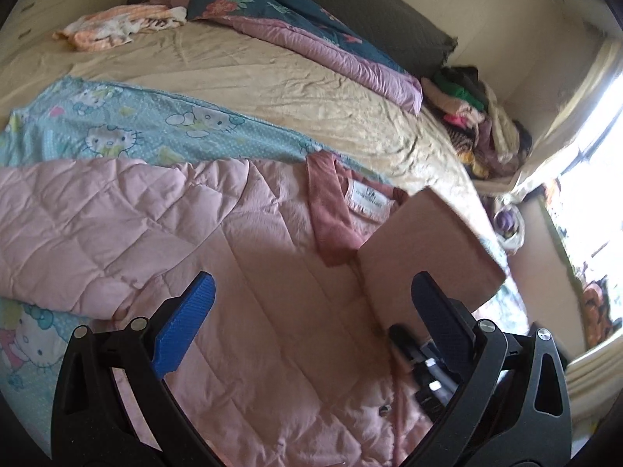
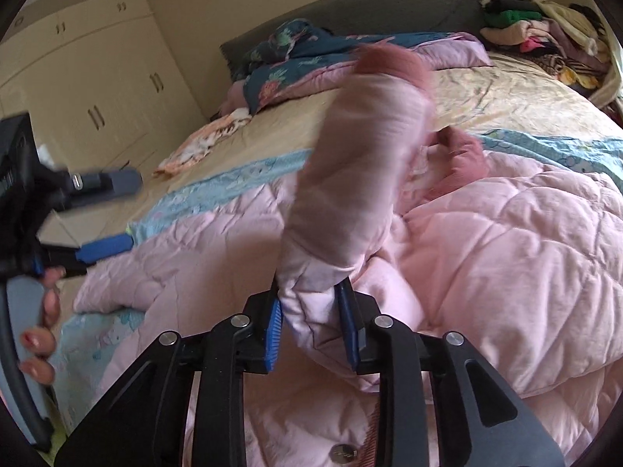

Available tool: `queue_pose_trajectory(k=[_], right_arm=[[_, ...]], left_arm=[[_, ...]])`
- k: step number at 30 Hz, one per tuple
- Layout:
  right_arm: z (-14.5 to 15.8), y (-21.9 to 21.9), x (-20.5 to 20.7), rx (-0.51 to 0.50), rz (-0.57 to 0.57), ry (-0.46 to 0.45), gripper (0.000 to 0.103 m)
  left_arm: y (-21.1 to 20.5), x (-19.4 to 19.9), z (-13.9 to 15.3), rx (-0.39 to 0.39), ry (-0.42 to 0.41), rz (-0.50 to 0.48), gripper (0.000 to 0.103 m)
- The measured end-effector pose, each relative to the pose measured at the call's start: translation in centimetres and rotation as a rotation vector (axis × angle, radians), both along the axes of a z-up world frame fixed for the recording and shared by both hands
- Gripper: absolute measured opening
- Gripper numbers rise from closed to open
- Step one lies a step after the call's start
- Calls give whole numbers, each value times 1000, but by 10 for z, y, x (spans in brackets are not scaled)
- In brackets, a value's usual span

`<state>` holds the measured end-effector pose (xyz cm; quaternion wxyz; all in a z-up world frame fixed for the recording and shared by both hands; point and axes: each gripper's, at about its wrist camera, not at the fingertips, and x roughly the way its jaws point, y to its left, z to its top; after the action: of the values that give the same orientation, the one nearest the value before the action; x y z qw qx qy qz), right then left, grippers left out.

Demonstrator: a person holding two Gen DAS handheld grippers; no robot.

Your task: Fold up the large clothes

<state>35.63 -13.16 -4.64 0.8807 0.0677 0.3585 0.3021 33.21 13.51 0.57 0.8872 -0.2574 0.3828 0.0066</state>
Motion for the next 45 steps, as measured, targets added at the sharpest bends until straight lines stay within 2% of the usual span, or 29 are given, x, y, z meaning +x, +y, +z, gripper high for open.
queue_pose_trajectory(k=[7,9,11,14,17,20,25,26,29,30,31,34,40,42,45], right_arm=[[-11,17,-1,-48,49,43,33],[-14,19,-2,-59,64,57,40],[-16,24,-4,-51,84,82,54],[-19,26,-5,-23,131,116,68],[-13,17,-10,22,136,125,71],[-5,-4,-10,70,92,149,73],[5,-49,-17,54,-5,146,75],[5,-57,-17,54,-19,150,76],[8,-84,-19,74,-63,155,76],[9,-95,-20,77,-82,153,76],[10,-102,-20,75,-100,152,77],[15,-125,-17,92,-144,140,77],[20,-154,-5,88,-221,116,78],[15,-157,1,71,-240,125,78],[5,-160,12,35,-261,146,78]], left_arm=[[17,-3,-2,-58,8,34,95],[22,-2,-11,-121,29,29,95],[26,-2,-21,-190,40,29,95],[29,-1,-32,-236,56,40,95],[29,0,-39,-236,75,35,95],[25,5,-53,-244,113,23,95],[11,16,-84,-238,194,-1,92],[9,18,-88,-229,200,1,88],[1,20,-94,-165,196,7,42],[-1,20,-93,-155,186,1,23],[-3,19,-92,-148,176,-2,14],[-4,19,-77,-129,108,-41,7],[7,19,-29,2,-5,-21,6],[11,21,-29,28,-2,-16,6],[11,25,-46,87,50,-18,6]])
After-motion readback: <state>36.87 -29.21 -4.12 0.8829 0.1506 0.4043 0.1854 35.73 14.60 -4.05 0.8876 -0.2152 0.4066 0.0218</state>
